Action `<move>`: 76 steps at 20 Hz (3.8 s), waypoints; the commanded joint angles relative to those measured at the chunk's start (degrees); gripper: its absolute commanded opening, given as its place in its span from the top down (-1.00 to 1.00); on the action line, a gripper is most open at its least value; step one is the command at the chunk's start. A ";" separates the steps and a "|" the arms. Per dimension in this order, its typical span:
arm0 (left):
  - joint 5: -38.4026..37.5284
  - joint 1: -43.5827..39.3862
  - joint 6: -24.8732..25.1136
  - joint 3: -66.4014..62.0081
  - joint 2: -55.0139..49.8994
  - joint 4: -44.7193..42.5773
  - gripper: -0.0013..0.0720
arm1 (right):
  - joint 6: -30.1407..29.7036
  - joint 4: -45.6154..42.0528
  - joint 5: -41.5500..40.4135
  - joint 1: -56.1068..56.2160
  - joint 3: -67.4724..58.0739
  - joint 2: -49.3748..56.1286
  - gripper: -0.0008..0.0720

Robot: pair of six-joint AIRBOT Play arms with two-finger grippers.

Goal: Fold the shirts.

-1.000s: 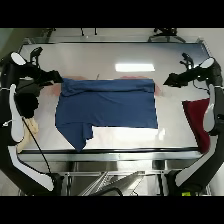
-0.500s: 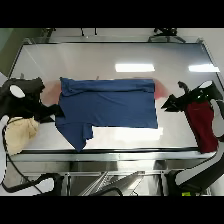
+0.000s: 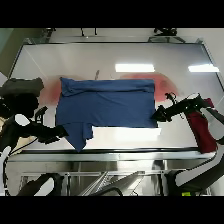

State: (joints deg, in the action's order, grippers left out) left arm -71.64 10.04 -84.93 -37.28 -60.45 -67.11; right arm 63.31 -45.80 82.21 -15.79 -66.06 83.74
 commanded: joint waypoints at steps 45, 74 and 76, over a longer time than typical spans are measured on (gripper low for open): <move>10.40 -0.83 9.86 -34.18 -10.56 11.67 0.93 | -2.10 7.52 -13.94 -0.15 -14.32 -3.67 0.93; 0.57 -3.06 7.72 -74.03 -44.98 11.41 -0.86 | -1.95 7.45 -21.44 -2.78 -34.86 16.55 -0.80; -0.20 -2.49 7.69 -71.52 -42.51 11.41 -0.86 | -1.81 7.52 -18.95 -2.71 -34.86 16.46 -0.79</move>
State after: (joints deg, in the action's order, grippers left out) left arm -70.70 6.61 -77.12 -111.90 -106.48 -55.66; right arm 61.04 -38.11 60.10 -17.91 -100.90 99.94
